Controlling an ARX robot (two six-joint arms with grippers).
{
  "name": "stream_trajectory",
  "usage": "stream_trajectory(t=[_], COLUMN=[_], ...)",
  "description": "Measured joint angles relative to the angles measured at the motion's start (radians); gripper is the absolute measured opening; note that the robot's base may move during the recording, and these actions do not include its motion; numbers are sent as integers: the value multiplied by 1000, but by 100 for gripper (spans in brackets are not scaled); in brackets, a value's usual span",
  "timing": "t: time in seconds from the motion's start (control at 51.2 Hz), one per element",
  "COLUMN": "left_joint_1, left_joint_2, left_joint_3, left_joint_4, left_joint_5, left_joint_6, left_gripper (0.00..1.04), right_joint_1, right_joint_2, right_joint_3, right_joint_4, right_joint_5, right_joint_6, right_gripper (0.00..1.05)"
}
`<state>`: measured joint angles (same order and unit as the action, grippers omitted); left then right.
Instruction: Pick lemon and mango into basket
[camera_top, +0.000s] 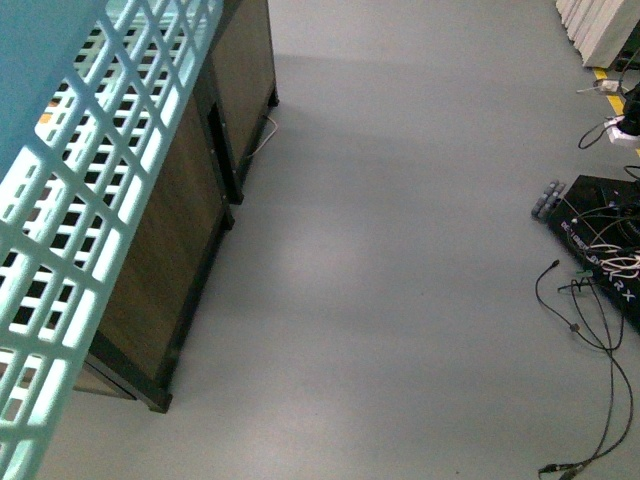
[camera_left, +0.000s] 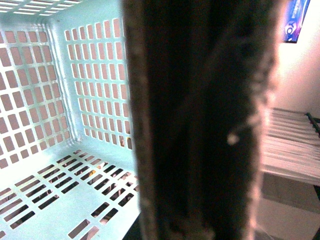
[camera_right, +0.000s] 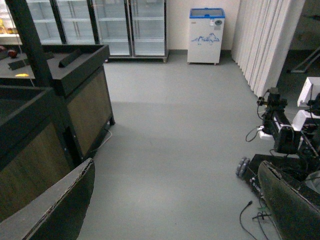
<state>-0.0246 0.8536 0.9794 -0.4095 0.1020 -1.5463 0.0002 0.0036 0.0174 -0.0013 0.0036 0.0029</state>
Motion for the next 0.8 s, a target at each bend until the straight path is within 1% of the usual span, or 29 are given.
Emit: stream_trajectory(t=[0.801], left_joint_1=[2], left_joint_2=[2], left_joint_3=[-1], left_joint_4=[-2], left_joint_5=[-3], left_joint_6=[10], left_gripper=[5], right_joint_1=[0], right_joint_2=[0], right_joint_3=[0], right_joint_4=[0], right_joint_5=[-3], right_joint_6=[0], right_gripper=[96])
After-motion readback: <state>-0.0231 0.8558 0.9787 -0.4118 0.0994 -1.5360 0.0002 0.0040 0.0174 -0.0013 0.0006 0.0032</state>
